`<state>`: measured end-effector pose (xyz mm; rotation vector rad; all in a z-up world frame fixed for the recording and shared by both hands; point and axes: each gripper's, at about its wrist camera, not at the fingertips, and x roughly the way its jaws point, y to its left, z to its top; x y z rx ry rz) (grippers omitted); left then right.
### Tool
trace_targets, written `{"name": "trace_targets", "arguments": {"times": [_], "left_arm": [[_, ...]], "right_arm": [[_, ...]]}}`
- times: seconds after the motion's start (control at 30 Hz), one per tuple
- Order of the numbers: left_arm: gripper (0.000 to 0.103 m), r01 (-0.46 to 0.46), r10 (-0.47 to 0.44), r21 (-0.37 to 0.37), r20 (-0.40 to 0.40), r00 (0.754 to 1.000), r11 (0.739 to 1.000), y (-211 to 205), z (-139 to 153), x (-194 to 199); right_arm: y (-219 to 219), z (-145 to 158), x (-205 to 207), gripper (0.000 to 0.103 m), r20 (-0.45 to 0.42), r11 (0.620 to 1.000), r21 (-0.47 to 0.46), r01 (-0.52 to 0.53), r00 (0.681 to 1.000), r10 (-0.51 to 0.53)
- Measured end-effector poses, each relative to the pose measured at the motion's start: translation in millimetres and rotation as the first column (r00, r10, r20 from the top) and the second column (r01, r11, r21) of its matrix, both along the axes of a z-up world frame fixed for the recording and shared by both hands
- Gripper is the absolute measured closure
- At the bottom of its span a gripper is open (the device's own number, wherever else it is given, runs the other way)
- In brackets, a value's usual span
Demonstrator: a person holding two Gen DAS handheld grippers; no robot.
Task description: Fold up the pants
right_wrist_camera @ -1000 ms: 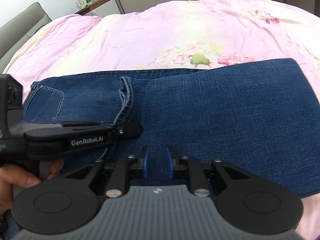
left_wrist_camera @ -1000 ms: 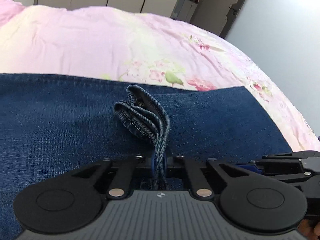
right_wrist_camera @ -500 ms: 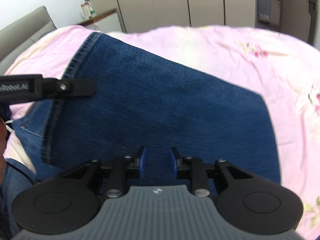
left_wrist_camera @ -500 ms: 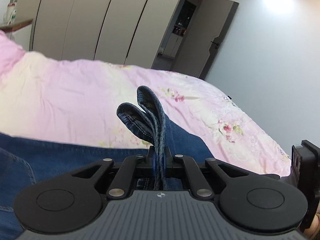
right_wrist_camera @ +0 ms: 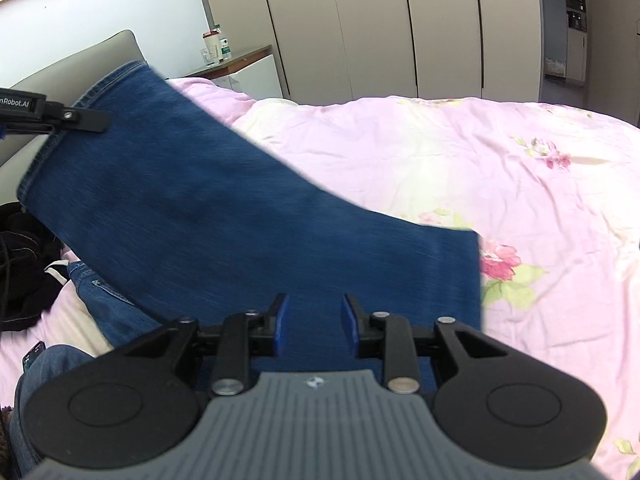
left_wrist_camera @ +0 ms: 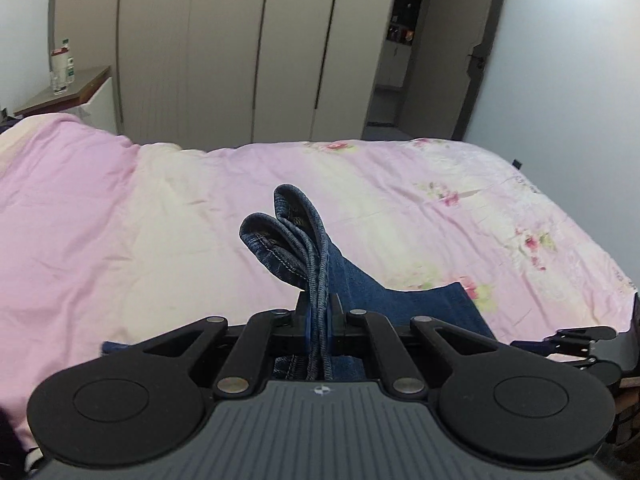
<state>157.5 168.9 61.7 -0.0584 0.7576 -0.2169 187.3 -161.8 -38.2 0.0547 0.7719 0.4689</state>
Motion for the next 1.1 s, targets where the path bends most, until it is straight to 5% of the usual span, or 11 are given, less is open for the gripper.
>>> {"name": "trace_targets", "arguments": {"times": [0.2, 0.4, 0.6, 0.7, 0.83, 1.1], "left_arm": [[0.096, -0.115, 0.123, 0.063, -0.140, 0.983, 0.991, 74.9, -33.1, 16.7], [0.096, -0.251, 0.260, 0.069, -0.291, 0.921, 0.966, 145.5, -116.2, 50.1], [0.096, -0.279, 0.284, 0.060, -0.308, 0.908, 0.958, 164.9, -154.3, 46.8], [0.096, -0.263, 0.265, 0.041, -0.236, 0.935, 0.964, 161.0, -136.1, 36.3], [0.096, -0.238, 0.229, -0.081, -0.107, 0.968, 0.968, 167.4, -99.3, 23.7], [0.096, -0.315, 0.307, 0.009, -0.247, 0.919, 0.949, 178.0, -168.3, 45.3]], "right_arm": [[2.5, -15.3, 17.4, 0.078, -0.038, 1.000, -0.010, 0.015, 0.999, -0.015], [9.9, -37.4, 28.9, 0.078, -0.098, 0.999, -0.025, 0.048, 0.994, -0.051], [8.6, -53.1, 35.2, 0.078, -0.125, 0.998, -0.042, 0.055, 0.990, -0.060], [8.5, -57.2, 39.0, 0.078, -0.132, 0.997, -0.041, 0.060, 0.989, -0.065], [13.7, -55.0, 49.6, 0.078, -0.114, 0.998, -0.041, 0.037, 0.993, -0.042], [36.6, -79.1, 108.7, 0.087, -0.102, 0.994, -0.103, 0.030, 0.994, -0.041]]}}
